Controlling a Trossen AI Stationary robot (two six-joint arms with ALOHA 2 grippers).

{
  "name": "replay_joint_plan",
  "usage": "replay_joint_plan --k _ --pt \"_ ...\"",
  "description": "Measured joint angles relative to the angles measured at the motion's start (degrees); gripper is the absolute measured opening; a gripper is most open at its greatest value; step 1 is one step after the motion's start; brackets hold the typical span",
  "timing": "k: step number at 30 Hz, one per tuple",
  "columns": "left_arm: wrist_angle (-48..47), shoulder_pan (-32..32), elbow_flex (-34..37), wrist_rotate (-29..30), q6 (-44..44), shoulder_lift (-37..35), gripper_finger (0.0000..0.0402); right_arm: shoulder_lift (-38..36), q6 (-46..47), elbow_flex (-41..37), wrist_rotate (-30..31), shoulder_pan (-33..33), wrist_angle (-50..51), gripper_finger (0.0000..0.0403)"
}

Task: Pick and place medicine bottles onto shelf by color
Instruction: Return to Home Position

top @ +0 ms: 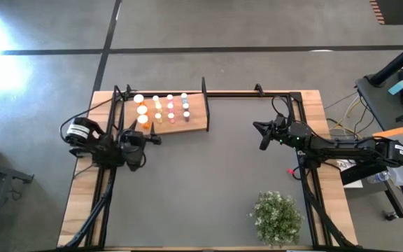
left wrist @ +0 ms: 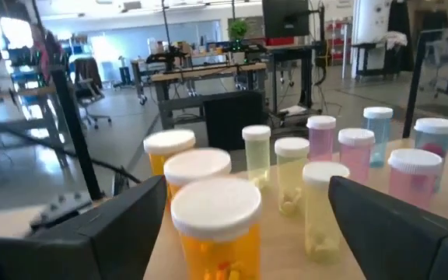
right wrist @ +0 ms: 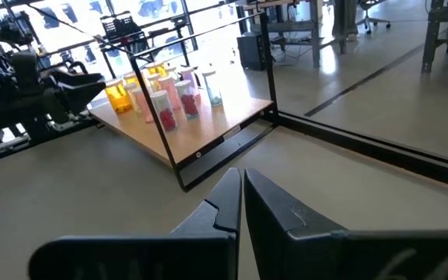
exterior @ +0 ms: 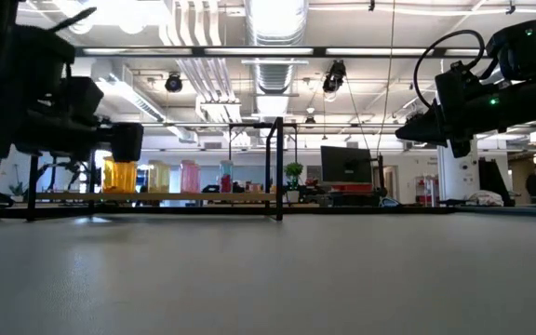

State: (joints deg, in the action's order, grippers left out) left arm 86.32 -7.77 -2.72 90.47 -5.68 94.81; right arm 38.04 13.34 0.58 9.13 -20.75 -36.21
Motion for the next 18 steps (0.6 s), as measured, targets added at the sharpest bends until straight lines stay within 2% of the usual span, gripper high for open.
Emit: replay_joint_plan --k 8,14,18 --pt "0.1 -0.5 -0.8 -0.2 12.8 -10.8 0.0341 0.0 0.0 0.0 0.0 0.0 0.0 0.0009" --pt "0.0 -1.8 -4.7 -0.4 26.3 -19.3 0.0341 0.0 0.0 0.0 0.0 0.0 0.0 0.0009" --pt "0.0 -4.0 -8.7 -3.9 31.6 -23.2 0.0341 0.0 0.0 0.0 0.0 0.0 0.0 0.0009"
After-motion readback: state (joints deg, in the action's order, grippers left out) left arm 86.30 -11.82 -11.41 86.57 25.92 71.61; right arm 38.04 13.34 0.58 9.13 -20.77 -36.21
